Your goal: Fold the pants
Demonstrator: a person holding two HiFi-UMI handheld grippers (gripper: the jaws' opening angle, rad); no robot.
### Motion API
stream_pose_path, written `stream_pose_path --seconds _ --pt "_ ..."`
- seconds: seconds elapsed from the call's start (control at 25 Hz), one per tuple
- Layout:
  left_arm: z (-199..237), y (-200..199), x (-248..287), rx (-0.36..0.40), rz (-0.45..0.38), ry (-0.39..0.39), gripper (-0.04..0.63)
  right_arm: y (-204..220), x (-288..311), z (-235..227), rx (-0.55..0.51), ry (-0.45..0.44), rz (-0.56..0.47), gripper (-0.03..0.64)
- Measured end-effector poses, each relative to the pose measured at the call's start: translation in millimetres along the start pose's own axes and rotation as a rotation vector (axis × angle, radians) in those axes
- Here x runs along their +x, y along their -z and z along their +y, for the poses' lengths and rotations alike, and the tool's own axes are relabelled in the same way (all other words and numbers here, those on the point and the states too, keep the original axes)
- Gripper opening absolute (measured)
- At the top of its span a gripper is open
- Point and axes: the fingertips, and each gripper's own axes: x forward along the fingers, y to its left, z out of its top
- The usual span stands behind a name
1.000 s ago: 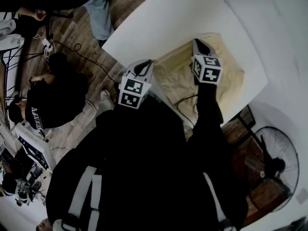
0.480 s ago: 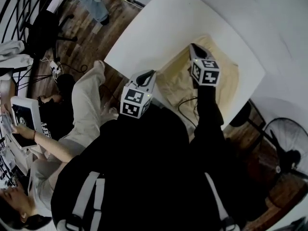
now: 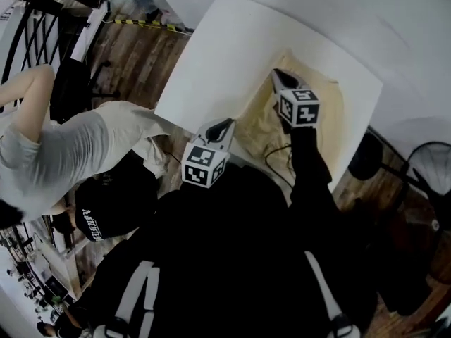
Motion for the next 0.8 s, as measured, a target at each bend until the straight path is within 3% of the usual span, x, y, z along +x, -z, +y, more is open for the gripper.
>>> stream_pose_path --seconds 0.8 --pt "-129 15 32 0.19 0.05 0.25 0.02 37 -81 -64 0.121 0.021 -0.11 0.008"
